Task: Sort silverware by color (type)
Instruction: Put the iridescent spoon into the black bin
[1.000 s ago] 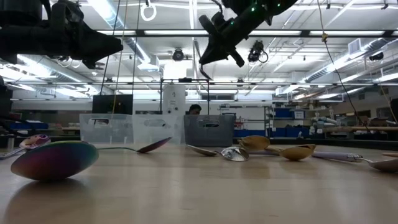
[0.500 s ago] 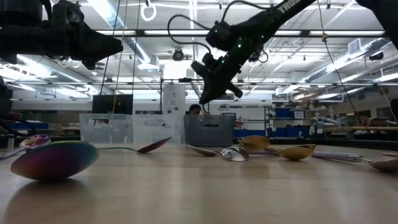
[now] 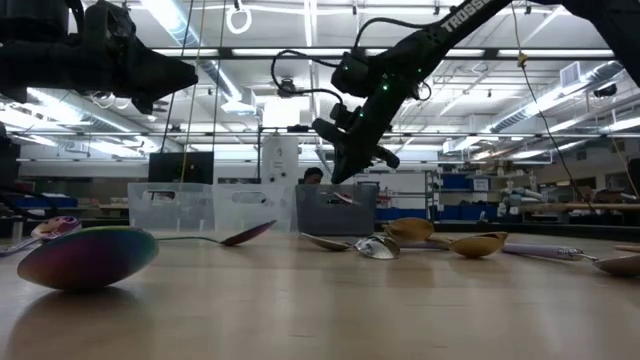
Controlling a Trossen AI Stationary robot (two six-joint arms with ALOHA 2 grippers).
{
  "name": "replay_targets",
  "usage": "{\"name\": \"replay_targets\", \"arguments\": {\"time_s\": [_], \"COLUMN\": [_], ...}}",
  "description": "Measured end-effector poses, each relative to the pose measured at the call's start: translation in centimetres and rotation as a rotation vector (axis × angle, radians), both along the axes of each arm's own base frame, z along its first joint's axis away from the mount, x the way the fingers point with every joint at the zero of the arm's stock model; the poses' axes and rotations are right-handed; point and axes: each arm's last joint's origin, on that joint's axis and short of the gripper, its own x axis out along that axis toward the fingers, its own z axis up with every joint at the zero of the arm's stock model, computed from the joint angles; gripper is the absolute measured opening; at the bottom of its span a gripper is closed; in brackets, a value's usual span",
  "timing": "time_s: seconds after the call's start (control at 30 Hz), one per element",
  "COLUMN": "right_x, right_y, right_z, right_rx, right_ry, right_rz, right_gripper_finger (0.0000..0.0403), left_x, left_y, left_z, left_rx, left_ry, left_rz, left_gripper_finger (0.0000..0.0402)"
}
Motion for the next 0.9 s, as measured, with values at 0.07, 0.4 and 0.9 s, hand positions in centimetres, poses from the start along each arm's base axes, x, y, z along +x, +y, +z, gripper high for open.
{"name": "replay_targets", "arguments": {"time_s": [0.07,0.4,0.9], "right_x": [-0.3,0.0,0.5], "right_y": [0.1,0.0,-0.6], "right_z": [-0.3,-1.9,-4.1], "right_rx": [0.017,0.106,0.141], "right_ry": [0.036,0.032,0.056], "right_rz": [0.0,-0.001,-0.003], "right_gripper_finger": [0.0019,0.002,0.0093], "left_x": [0.0,0.0,0.0], "left_y": [0.0,0.0,0.0], "left_z": [0.0,-0.1,-0.3], "left_rx": [0.0,-0.001,-0.011], "left_ry": [0.003,0.01,0.033], "left_rz": [0.0,0.0,-0.001], "left_gripper_finger": [0.0123,0.0123,0.0123]}}
